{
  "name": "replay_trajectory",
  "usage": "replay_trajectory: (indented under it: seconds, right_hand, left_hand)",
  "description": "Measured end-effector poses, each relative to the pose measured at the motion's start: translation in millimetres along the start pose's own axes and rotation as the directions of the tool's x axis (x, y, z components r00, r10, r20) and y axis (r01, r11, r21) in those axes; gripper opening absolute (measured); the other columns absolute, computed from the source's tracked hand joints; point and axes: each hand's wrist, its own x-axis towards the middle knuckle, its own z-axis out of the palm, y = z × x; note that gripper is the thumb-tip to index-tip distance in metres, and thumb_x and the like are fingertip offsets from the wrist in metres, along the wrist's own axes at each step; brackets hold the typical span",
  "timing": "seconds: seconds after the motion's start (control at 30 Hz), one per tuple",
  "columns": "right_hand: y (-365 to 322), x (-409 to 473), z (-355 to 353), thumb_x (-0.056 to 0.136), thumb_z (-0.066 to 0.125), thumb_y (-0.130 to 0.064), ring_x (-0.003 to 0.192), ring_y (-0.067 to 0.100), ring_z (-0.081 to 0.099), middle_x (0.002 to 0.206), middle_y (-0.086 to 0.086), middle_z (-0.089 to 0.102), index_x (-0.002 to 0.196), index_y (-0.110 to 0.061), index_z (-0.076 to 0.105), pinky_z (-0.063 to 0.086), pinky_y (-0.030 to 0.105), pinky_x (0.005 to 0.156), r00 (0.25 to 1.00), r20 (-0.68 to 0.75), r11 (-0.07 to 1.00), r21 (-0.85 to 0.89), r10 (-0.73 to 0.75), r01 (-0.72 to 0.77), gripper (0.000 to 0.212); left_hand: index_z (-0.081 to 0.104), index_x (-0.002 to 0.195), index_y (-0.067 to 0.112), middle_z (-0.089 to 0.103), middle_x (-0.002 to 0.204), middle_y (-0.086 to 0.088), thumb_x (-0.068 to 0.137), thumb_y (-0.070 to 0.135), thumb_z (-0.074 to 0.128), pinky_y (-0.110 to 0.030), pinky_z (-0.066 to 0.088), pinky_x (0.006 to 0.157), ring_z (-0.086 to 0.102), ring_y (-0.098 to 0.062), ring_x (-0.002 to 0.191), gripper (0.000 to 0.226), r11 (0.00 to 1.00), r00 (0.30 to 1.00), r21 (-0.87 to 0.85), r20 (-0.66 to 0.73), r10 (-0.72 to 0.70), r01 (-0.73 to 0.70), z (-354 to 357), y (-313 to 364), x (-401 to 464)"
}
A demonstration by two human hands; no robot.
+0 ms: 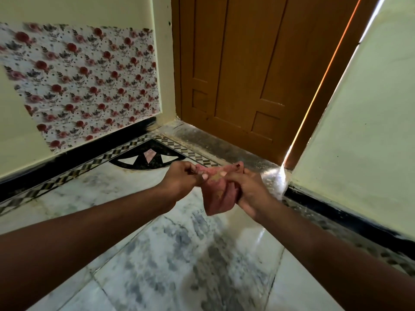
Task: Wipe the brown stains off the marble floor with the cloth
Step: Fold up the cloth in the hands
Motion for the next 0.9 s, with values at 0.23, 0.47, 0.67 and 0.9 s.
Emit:
replay_trajectory:
  seconds: [0.23, 0.47, 0.67, 0.9]
  right_hand:
    - [8.3, 1.6, -8.0, 0.089, 0.059, 0.024, 0.093, 0.033, 0.077, 0.112, 0.023, 0.077, 0.118, 0.001, 0.071, 0.067, 0.043, 0.072, 0.997, 0.059, 0.999, 0.005, 0.053, -0.053, 0.039]
    - [3.8, 5.7, -15.8, 0.092, 0.056, 0.022, 0.106, 0.035, 0.072, 0.120, 0.020, 0.074, 0.114, -0.004, 0.071, 0.064, 0.046, 0.083, 0.997, 0.061, 0.998, 0.039, 0.043, -0.046, 0.038]
    - [17.6, 1.5, -13.5, 0.087, 0.081, 0.004, 0.107, 0.024, 0.068, 0.124, 0.008, 0.066, 0.122, -0.022, 0.069, 0.059, 0.038, 0.075, 0.996, 0.029, 0.889, -0.450, -0.082, 0.086, 0.046]
    - [20.0, -15.3, 3.0, 0.096, 0.077, -0.014, 0.083, 0.014, 0.078, 0.085, 0.000, 0.081, 0.094, -0.013, 0.080, 0.055, 0.016, 0.069, 0.940, 0.277, 0.828, -0.466, -0.197, 0.311, 0.003]
  left_hand:
    - [0.063, 0.089, 0.015, 0.072, 0.089, -0.011, 0.094, 0.012, 0.079, -0.040, 0.064, 0.074, 0.072, -0.026, 0.084, 0.017, 0.982, 0.987, 0.103, 0.003, 0.161, -0.160, -17.7, -11.6, -3.2]
    - [0.062, 0.115, 0.006, 0.080, 0.100, -0.024, 0.090, 0.005, 0.081, -0.034, 0.063, 0.074, 0.080, -0.033, 0.094, 0.031, 0.988, 0.984, -0.150, 0.177, -0.006, 0.033, -28.7, -16.1, -16.7]
    - [0.064, 0.102, 0.006, 0.078, 0.077, -0.013, 0.085, -0.004, 0.083, -0.031, 0.062, 0.063, 0.076, -0.021, 0.070, 0.028, 0.980, 0.998, -0.198, 0.044, 0.044, -0.035, -16.8, -9.8, -19.3]
    - [0.061, 0.092, 0.007, 0.081, 0.087, -0.019, 0.080, 0.004, 0.090, -0.041, 0.065, 0.068, 0.080, -0.031, 0.079, 0.031, 0.985, 0.996, -0.158, -0.077, 0.050, -0.062, -14.5, -12.3, -10.3]
